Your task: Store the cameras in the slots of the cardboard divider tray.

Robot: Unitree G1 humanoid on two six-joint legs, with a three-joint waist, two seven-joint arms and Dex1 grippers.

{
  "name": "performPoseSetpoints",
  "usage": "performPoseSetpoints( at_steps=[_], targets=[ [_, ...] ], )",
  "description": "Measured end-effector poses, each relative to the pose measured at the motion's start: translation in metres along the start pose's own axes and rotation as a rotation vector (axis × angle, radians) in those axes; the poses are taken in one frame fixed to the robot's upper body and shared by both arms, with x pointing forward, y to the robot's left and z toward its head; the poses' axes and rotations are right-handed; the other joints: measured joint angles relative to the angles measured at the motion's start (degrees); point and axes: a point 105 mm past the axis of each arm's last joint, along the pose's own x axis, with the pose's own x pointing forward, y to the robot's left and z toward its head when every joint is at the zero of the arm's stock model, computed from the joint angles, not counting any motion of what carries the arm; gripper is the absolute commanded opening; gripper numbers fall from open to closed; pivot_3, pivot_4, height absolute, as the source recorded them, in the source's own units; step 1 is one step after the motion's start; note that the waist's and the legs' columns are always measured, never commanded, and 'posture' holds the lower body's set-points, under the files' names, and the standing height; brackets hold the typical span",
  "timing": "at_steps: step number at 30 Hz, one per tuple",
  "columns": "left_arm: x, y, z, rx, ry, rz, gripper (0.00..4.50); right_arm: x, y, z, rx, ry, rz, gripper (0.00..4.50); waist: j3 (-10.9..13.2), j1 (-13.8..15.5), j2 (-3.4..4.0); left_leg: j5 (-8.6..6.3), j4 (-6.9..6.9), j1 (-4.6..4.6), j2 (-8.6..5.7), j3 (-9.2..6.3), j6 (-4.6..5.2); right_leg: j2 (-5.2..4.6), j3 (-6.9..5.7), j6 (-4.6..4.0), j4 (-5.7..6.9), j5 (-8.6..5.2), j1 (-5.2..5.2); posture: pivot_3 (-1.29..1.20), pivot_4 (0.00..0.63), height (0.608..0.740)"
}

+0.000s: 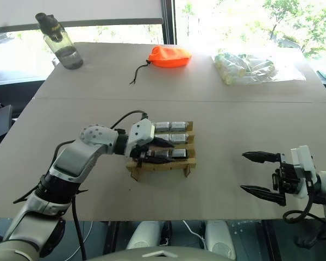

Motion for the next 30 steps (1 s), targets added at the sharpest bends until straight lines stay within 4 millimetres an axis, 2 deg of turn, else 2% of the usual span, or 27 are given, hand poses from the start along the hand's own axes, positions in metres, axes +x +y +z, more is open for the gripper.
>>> performPoseSetpoints(
  at_steps=[1,5,8,10,12,15,18,22,26,30],
  targets=[
    [-0.003,0.000,0.004,-0.009,-0.019,0.009,4.41,0.000,0.000,0.000,0.001,0.000,0.000,4.50,0.00,0.00,0.00,0.00,0.00,0.00,0.00,-0.01,0.00,0.00,0.00,0.00,0.00,0.00,0.00,0.00,0.150,0.740],
    [-0.027,0.004,0.020,-0.052,-0.102,0.059,4.41,-0.001,0.001,-0.002,0.009,0.003,-0.003,4.50,0.00,-0.19,0.00,0.00,0.00,0.01,0.06,-0.01,-0.01,0.00,0.00,0.00,0.01,0.00,-0.01,0.00,0.150,0.740],
    [-0.061,0.008,0.018,-0.122,-0.119,0.151,4.41,-0.003,0.002,-0.005,0.023,0.002,-0.016,4.50,0.00,-0.26,0.01,0.01,-0.03,0.04,0.10,-0.02,-0.02,0.00,-0.01,-0.01,0.01,-0.01,-0.01,0.00,0.150,0.740],
    [-0.084,0.006,0.008,-0.184,-0.107,0.204,4.41,-0.004,-0.005,-0.005,0.015,-0.024,-0.062,4.50,0.01,-0.21,0.03,0.01,-0.03,0.07,0.07,0.04,-0.02,-0.04,0.00,0.00,0.02,-0.01,0.00,0.00,0.150,0.740],
    [-0.095,0.003,0.001,-0.201,-0.107,0.241,4.41,-0.004,-0.011,-0.005,0.000,-0.024,-0.082,4.50,0.01,-0.26,0.03,0.01,-0.03,0.11,0.06,0.14,-0.02,-0.05,-0.01,0.01,0.01,0.00,0.00,0.00,0.150,0.740],
    [-0.125,-0.003,-0.035,-0.245,-0.065,0.400,4.41,-0.008,-0.024,-0.010,-0.007,-0.005,-0.142,4.50,0.00,-0.15,0.04,0.00,-0.05,0.12,0.05,0.15,-0.02,-0.08,-0.03,0.00,0.00,-0.01,0.00,0.00,0.150,0.740],
    [-0.143,-0.011,-0.063,-0.276,-0.049,0.518,4.41,-0.011,-0.034,-0.024,0.010,0.000,-0.223,4.50,0.01,0.11,0.04,0.00,-0.07,0.02,0.06,0.01,-0.02,-0.13,-0.08,-0.01,-0.05,-0.01,-0.01,0.00,0.150,0.740],
    [-0.146,-0.020,-0.082,-0.273,-0.067,0.619,4.41,-0.014,-0.038,-0.035,0.022,-0.003,-0.273,4.50,-0.01,0.23,0.06,0.00,-0.07,0.04,0.02,0.07,-0.02,-0.20,-0.04,-0.02,-0.03,0.00,0.00,0.00,0.150,0.740],
    [-0.139,-0.032,-0.100,-0.337,-0.101,0.683,4.41,-0.017,-0.038,-0.044,0.032,0.003,-0.297,4.50,-0.01,-0.08,0.06,-0.03,-0.07,0.05,0.04,0.06,0.03,-0.21,-0.04,-0.02,-0.01,0.00,0.00,0.00,0.150,0.740],
    [-0.139,-0.031,-0.100,-0.319,-0.113,0.719,4.41,-0.017,-0.038,-0.044,0.030,0.001,-0.296,4.50,-0.03,-0.07,0.08,-0.12,-0.08,0.10,0.06,0.01,0.19,-0.19,-0.07,-0.04,0.05,0.01,0.01,0.00,0.150,0.740]
  ],
)
